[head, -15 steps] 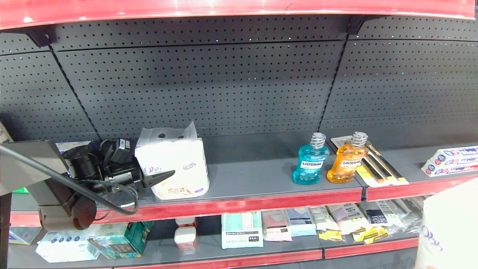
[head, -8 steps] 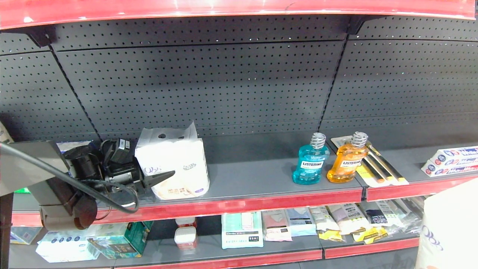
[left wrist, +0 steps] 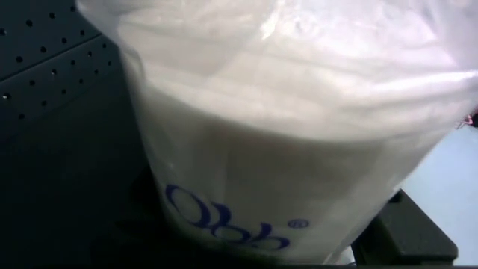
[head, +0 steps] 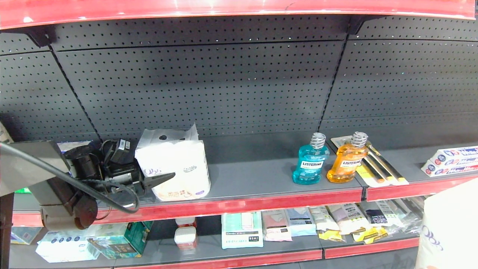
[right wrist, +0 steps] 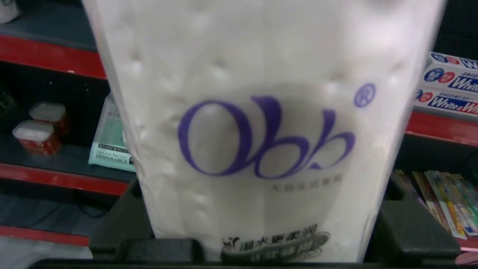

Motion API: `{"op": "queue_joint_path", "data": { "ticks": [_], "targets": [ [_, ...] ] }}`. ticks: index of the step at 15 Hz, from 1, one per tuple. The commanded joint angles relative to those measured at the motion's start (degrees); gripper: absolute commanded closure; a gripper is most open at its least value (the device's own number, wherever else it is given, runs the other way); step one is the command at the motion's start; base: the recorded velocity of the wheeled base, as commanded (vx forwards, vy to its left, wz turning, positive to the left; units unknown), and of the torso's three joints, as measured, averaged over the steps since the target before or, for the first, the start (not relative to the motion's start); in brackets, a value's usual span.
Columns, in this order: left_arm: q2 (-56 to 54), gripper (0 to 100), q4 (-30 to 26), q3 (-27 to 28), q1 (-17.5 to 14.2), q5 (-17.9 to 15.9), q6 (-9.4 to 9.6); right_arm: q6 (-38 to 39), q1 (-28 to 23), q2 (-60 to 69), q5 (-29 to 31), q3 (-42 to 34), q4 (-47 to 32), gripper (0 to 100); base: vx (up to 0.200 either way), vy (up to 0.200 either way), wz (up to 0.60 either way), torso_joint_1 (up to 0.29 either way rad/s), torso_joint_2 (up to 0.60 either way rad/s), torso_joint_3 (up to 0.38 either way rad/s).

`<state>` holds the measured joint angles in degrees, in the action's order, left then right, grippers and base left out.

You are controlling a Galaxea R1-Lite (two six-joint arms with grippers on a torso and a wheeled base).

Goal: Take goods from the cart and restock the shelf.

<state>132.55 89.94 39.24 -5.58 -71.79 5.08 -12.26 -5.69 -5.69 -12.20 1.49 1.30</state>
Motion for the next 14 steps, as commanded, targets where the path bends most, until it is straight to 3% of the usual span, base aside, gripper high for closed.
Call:
{"op": "queue_joint_path", "data": {
  "ticks": [1, 10, 11, 14],
  "targets": [
    [0.1, 100, 0.1, 0.3, 0.0, -0.1, -0.07, 0.0, 0.1, 0.0, 0.0, 0.0, 0.0, 100, 0.000, 0.000, 0.00, 0.000, 0.00, 0.000],
    [0.5, 100, 0.1, 1.2, 0.0, -0.2, 0.10, 0.0, 0.0, 0.0, 0.0, 0.0, 0.0, 100, 0.000, 0.000, 0.00, 0.000, 0.00, 0.000],
    [0.4, 0, 0.1, 1.2, 0.0, -0.2, 0.10, 0.0, 0.0, 0.0, 0.0, 0.0, 0.0, 100, 0.000, 0.000, 0.00, 0.000, 0.00, 0.000],
    [0.2, 0, 0.1, 1.1, 0.0, -0.2, -0.60, 0.0, 0.0, 0.0, 0.0, 0.0, 0.0, 100, 0.000, 0.000, 0.00, 0.000, 0.00, 0.000]
  ]
}}
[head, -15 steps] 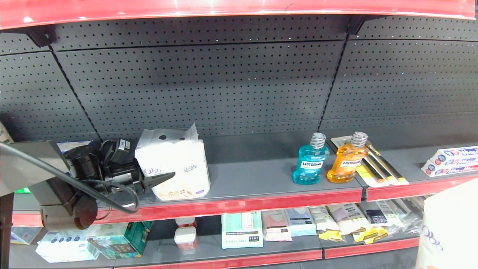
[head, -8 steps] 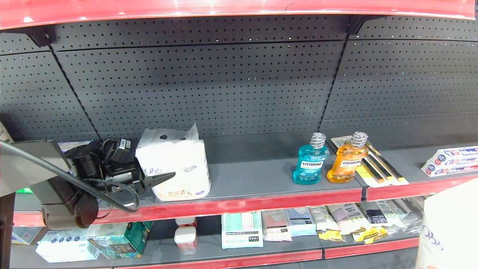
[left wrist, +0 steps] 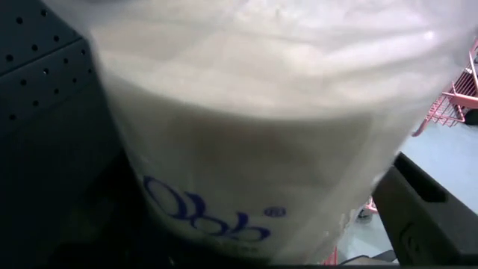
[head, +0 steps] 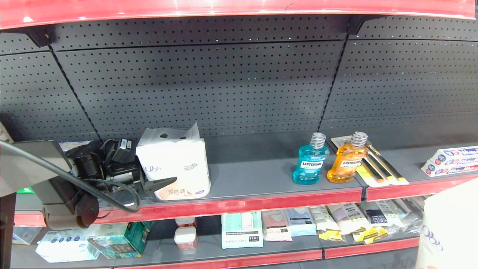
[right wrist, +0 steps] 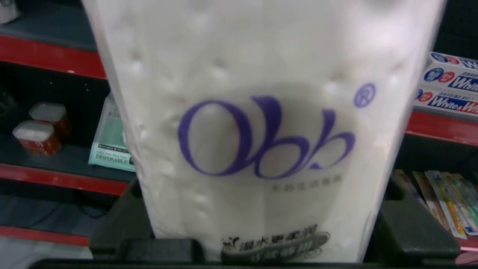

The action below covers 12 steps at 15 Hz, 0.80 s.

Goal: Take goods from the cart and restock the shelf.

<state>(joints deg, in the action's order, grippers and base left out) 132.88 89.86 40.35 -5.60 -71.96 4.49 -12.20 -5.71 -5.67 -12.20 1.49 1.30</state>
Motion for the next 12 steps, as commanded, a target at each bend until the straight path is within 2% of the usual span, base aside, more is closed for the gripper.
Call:
{"op": "queue_joint_path", "data": {
  "ticks": [1, 6, 9, 11, 12],
  "targets": [
    [-0.6, 0, 0.1, 0.1, 0.0, 0.1, -0.09, 0.0, 0.0, 0.0, 0.0, 0.0, 0.0, 100, 0.000, 0.000, 0.00, 0.000, 0.00, 0.000],
    [-4.6, 0, 0.1, -0.2, -0.1, 0.3, -0.18, 0.0, 0.0, 0.0, 0.0, 0.0, 0.0, 100, 0.000, 0.000, 0.00, 0.000, 0.00, 0.000],
    [-8.0, 0, 0.1, -0.6, -0.6, 0.6, -1.06, 0.0, 0.0, 0.0, 0.0, 0.0, 0.0, 100, 0.000, 0.000, 0.00, 0.000, 0.00, 0.000],
    [-10.4, 0, 0.1, -0.4, -0.6, 0.8, -2.99, 0.0, 0.0, 0.0, -0.1, 0.0, 0.0, 100, 0.000, 0.000, 0.00, 0.000, 0.00, 0.000],
    [-11.2, 0, 0.1, -0.3, -0.6, 0.9, -3.34, 0.0, 0.1, 0.0, -0.1, 0.0, 0.0, 100, 0.000, 0.000, 0.00, 0.000, 0.00, 0.000]
  ]
}}
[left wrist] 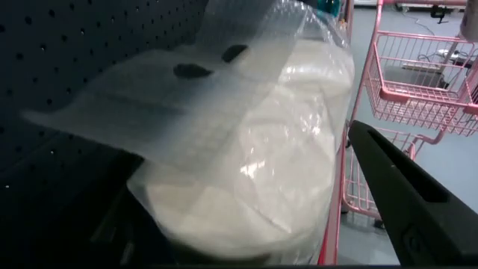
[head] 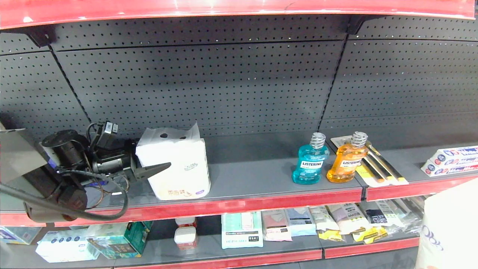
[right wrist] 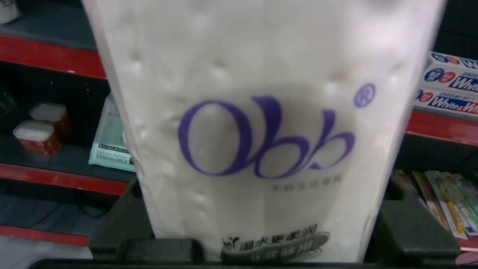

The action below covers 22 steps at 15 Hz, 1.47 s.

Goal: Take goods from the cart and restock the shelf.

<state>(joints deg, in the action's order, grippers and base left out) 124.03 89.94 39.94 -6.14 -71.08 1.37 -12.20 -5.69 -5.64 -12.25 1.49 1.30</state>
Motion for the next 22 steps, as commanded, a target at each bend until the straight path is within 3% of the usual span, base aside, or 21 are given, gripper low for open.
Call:
{"op": "queue_joint_path", "data": {
  "ticks": [1, 7, 8, 9, 10, 11, 13, 16, 19, 22],
  "targets": [
    [-3.5, 0, 0.1, 0.1, -0.3, 0.4, -0.22, 0.0, 0.0, 0.0, -0.1, -0.1, 0.0, 100, 0.000, 0.000, 0.00, 0.000, 0.00, 0.000],
    [-9.5, 0, 0.1, 0.0, -0.2, 9.1, -0.22, 0.0, 0.1, 0.0, -0.1, -0.3, 0.0, 100, 0.000, 0.000, 0.00, 0.000, 0.00, 0.000],
    [-10.6, 0, 0.1, -0.2, -0.2, 14.7, 0.04, 0.1, 0.1, 0.0, -0.1, -0.2, 0.0, 100, 0.000, 0.000, 0.00, 0.000, 0.00, 0.000],
    [-10.7, 0, 0.1, -0.3, -0.2, 15.6, 0.13, 0.1, 0.2, 0.0, -0.1, -0.1, 0.0, 100, 0.000, 0.000, 0.00, 0.000, 0.00, 0.000],
    [-12.5, 0, 0.1, -1.3, -0.1, 21.3, -0.31, 0.3, 0.2, -0.4, -0.1, 0.7, 0.1, 100, 0.000, 0.000, 0.00, 0.000, 0.00, 0.000],
    [-14.8, 0, 0.1, -3.5, -0.2, 24.9, -0.84, 1.1, 0.2, -1.0, -0.1, 2.2, 0.1, 100, 0.000, 0.000, 0.00, 0.000, 0.00, 0.000],
    [-19.1, 0, 0.1, -9.9, -0.2, 26.9, -2.33, 1.8, 0.2, -2.7, -0.1, 4.7, 0.1, 100, 0.000, 0.000, 0.00, 0.000, 0.00, 0.000],
    [-23.3, 0, 0.1, -18.6, -1.4, 27.7, -1.98, 3.1, 0.2, -5.9, -0.1, 8.4, 0.1, 100, 0.000, 0.000, 0.00, 0.000, 0.00, 0.000],
    [-27.0, 0, 0.1, -26.3, -1.8, 33.4, -1.89, 3.4, 0.2, -10.4, -0.1, 12.0, 0.1, 100, 0.000, 0.000, 0.00, 0.000, 0.00, 0.000],
    [-31.6, 0, 0.1, -32.1, -1.9, 34.5, -1.89, 3.3, 0.0, -13.9, 1.1, 14.5, 0.0, 100, 0.000, 0.000, 0.00, 0.000, 0.00, 0.000]
  ]
}}
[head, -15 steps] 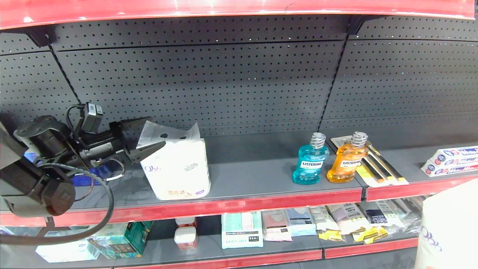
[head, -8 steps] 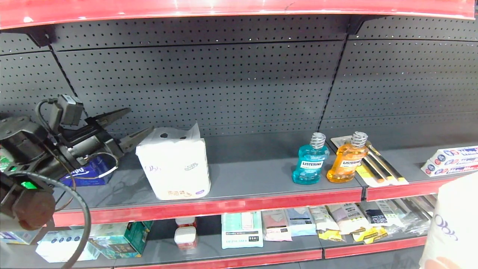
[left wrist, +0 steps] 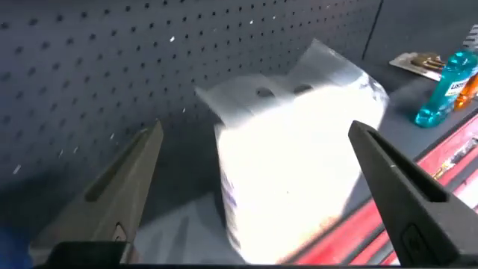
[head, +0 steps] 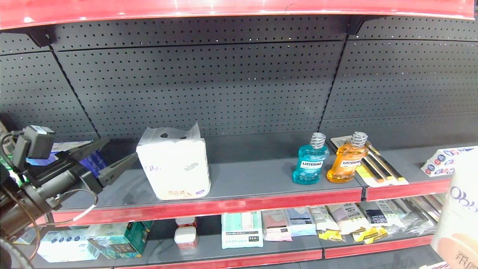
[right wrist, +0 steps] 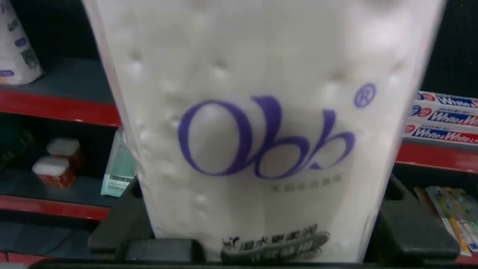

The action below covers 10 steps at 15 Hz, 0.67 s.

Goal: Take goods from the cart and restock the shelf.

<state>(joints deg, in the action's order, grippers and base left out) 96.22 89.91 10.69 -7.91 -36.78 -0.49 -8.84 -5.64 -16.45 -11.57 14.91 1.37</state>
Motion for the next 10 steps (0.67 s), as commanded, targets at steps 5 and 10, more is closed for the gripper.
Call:
{"op": "queue_joint_path", "data": {
  "ticks": [5, 10],
  "targets": [
    [-12.9, 0, 0.1, -10.7, -0.2, 0.7, 0.22, -4.9, 0.6, -5.9, 3.5, 1.1, 0.3, 100, 0.000, 0.000, 0.00, 0.000, 0.00, 0.000],
    [-23.7, 0, -9.6, -8.8, -0.2, 2.0, -0.48, -6.6, 0.7, -8.7, 3.3, 3.4, 0.0, 100, 0.000, 0.000, 0.00, 0.000, 0.00, 0.000]
  ]
}}
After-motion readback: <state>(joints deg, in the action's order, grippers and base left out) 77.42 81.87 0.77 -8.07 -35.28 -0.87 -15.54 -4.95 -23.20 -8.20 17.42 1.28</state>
